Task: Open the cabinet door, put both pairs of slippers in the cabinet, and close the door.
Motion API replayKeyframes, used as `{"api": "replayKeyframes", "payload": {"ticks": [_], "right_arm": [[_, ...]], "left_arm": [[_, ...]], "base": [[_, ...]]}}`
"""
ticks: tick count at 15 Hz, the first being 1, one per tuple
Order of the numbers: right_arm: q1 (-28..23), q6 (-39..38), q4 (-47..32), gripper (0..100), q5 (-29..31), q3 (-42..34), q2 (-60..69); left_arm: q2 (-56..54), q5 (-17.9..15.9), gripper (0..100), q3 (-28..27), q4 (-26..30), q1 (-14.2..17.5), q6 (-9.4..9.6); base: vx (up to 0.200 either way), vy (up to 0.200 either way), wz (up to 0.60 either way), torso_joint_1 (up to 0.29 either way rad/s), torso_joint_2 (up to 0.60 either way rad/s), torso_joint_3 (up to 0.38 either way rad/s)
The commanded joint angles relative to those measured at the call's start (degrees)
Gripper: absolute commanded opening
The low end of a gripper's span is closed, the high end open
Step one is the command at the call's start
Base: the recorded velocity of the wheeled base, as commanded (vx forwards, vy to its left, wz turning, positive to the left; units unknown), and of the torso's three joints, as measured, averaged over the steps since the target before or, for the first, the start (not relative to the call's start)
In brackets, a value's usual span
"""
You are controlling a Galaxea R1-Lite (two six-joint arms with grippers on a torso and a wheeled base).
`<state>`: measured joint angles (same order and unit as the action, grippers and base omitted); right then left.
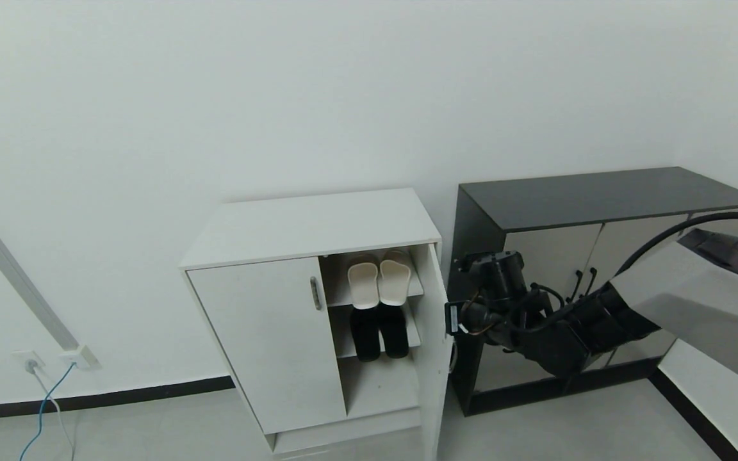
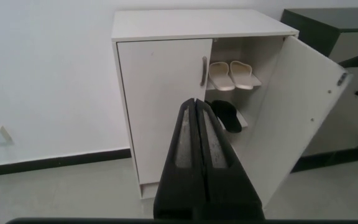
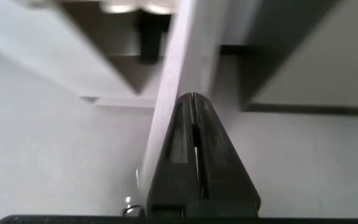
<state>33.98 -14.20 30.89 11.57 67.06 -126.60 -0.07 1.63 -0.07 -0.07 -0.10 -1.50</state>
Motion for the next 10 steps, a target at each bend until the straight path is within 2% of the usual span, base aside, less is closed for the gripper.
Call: {"api": "replayKeyframes", "payload": {"ticks": [1,5,10], "right_arm": [[2.8,-0.2,1.7,0,-1.6,-2.9,3.6],[3.2,1.6,7.3,0,-3.4,-7.6,5.3],[4.1,3.7,7.5,0,-3.4,-9.2,5.5]], "left_arm": [[0.1,0.0,0,0.1,0.0,0.0,-0.08],[0.1,0.0,0,0.0,0.0,0.0,-0.08],[0.1,0.0,0,0.0,0.0,0.0,-0.08]], "base": [[0.000,0.000,0.00,0.000,0.00,0.000],[0.000,0.000,0.00,0.000,0.00,0.000],[0.000,0.000,0.00,0.000,0.00,0.000]]}}
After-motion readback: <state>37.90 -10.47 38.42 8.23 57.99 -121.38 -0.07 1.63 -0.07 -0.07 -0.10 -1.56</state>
